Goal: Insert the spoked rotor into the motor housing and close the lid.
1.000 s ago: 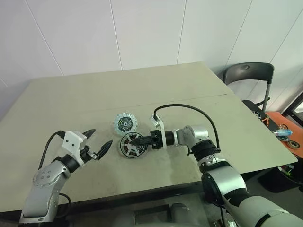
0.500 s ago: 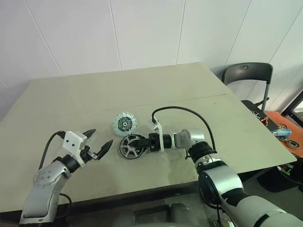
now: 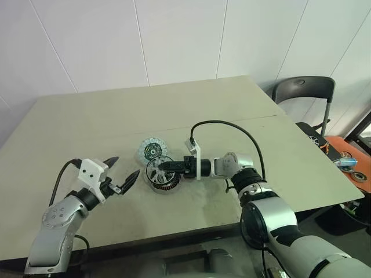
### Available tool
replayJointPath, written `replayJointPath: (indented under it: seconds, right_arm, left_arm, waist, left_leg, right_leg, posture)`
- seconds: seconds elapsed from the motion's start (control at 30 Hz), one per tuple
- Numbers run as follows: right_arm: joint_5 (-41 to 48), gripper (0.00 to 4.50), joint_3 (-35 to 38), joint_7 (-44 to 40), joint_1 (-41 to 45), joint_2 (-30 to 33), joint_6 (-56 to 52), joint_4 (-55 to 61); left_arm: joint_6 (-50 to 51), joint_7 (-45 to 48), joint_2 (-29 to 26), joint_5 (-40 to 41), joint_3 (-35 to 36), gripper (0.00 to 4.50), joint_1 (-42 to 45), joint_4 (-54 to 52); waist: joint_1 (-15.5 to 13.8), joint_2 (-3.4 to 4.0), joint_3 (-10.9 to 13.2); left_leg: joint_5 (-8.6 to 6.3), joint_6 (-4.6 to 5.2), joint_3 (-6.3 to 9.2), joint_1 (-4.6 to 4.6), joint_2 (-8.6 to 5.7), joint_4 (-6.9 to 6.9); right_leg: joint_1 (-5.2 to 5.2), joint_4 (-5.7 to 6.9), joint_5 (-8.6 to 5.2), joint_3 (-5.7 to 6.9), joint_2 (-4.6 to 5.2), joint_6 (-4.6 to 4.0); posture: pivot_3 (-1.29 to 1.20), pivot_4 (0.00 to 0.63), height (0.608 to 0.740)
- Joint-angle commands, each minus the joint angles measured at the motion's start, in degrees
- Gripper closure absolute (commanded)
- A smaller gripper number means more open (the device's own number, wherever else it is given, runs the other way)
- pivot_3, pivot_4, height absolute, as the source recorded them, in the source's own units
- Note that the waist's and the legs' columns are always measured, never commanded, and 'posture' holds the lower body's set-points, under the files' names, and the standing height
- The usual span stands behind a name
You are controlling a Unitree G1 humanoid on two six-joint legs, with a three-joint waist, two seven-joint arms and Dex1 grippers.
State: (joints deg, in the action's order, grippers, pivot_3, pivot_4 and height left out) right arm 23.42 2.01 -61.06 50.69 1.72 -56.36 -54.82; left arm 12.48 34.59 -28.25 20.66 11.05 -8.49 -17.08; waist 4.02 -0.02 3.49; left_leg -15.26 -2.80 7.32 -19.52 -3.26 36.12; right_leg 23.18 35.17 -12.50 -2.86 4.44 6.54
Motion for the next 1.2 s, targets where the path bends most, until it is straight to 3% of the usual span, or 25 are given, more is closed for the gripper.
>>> replayJointPath:
  seconds: [0.03, 0.33, 0.6, 1.03, 1.2]
  right_arm:
    - [-0.4, 3.41, -0.1, 0.2, 0.3, -0.4, 0.8, -0.4]
    - [-0.8, 3.41, 0.4, 0.8, 0.0, -0.4, 0.8, -0.9]
    - [-1.9, 0.88, -1.1, -1.1, -0.6, 1.1, 0.4, 0.2]
    - [-9.5, 0.88, -16.6, -8.2, -2.2, 12.4, 6.3, 17.5]
    - [-9.2, 0.88, -16.4, -8.4, -0.8, 15.2, 8.0, 20.4]
  left_arm:
    - [-0.1, -0.3, -0.5, 0.1, 0.5, 0.00, 1.0, -2.2]
    - [0.1, -0.2, -0.4, 0.0, 0.3, 0.00, 1.0, -2.4]
    - [0.3, 0.0, -0.5, 0.0, 0.1, 0.00, 1.6, -2.0]
    - [0.6, 0.4, -0.5, -0.5, -1.5, 0.00, 3.1, -1.0]
    - [0.6, 0.6, -0.8, -0.7, -1.5, 0.00, 3.5, -0.5]
  waist:
    - [0.0, 0.00, 0.0]
    - [0.0, 0.00, 0.0]
    - [0.1, -0.02, 0.0]
    - [-0.2, -0.01, 0.0]
    - [-0.5, -0.04, 0.0]
  left_leg:
    - [0.00, 0.00, 0.00, 0.00, 0.00, 0.00]
    - [0.00, 0.00, 0.00, 0.03, 0.00, 0.01]
    - [0.00, 0.00, 0.00, 0.11, 0.01, 0.02]
    - [0.00, -0.01, -0.02, -0.01, -0.05, 0.04]
    - [0.00, -0.01, 0.00, -0.03, -0.04, 0.03]
  right_leg:
    - [0.00, 0.00, 0.00, 0.00, 0.00, 0.00]
    - [-0.04, 0.00, 0.00, 0.00, 0.00, 0.00]
    - [-0.10, 0.02, -0.01, 0.00, -0.01, -0.01]
    - [-0.09, -0.11, -0.04, 0.01, 0.11, 0.01]
    - [-0.07, -0.11, -0.05, 0.03, 0.10, 0.03]
  posture:
    - [0.00, 0.000, 0.740]
    - [0.00, 0.000, 0.740]
    - [0.00, 0.000, 0.740]
    - [0.00, 0.000, 0.740]
    - [0.00, 0.000, 0.740]
